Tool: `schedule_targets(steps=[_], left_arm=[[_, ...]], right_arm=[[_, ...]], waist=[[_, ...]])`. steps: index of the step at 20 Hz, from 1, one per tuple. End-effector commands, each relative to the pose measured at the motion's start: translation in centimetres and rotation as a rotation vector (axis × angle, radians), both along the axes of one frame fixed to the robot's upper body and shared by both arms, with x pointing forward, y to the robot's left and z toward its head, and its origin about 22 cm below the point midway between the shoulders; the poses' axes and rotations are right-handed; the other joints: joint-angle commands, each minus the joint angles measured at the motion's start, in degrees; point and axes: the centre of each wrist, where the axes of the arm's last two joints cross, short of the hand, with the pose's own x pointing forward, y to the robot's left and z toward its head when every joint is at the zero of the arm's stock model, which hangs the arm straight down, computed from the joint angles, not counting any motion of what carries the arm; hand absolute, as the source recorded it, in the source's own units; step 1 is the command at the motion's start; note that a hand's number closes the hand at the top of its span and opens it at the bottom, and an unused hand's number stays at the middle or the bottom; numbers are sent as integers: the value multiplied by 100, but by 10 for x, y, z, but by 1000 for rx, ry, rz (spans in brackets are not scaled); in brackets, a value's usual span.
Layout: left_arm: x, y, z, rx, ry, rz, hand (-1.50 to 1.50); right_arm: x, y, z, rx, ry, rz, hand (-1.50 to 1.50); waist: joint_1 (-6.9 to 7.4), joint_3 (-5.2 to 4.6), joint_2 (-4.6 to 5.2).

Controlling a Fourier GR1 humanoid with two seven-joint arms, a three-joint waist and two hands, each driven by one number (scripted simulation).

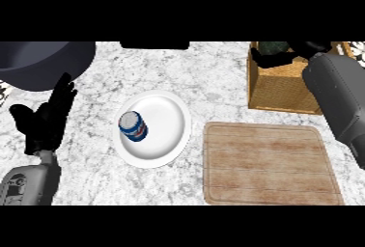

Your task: Pick the squash from the cutting board and place it in the basket

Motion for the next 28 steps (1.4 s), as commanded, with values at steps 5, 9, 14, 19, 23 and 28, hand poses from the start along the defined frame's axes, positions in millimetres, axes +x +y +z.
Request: schedule_targets(steps=[5, 9, 14, 19, 23, 28], left_arm=[[11, 3, 6, 14, -13, -32, 0], [3, -7, 2, 10, 4, -5, 0], [-2, -13, 9, -1, 12, -25, 0], [15, -7, 12, 6, -15, -13, 0], [18, -9, 17, -4, -11, -26, 0], [0, -20, 16, 2, -19, -37, 0]], right_arm=[[0, -25, -10, -42, 2, -37, 150], [-2, -16, -26, -113, 5, -32, 150], [-4, -18, -35, -123, 3, -50, 150], [-7, -15, -49, -143, 47, -47, 150], [-6, -20, -42, -152, 110, -56, 150], [-7, -34, -39, -146, 139, -83, 150]], waist=[[73, 20, 83], [101, 20, 81], [108, 23, 72], [84, 20, 89], [77, 20, 93], [198, 26, 96]])
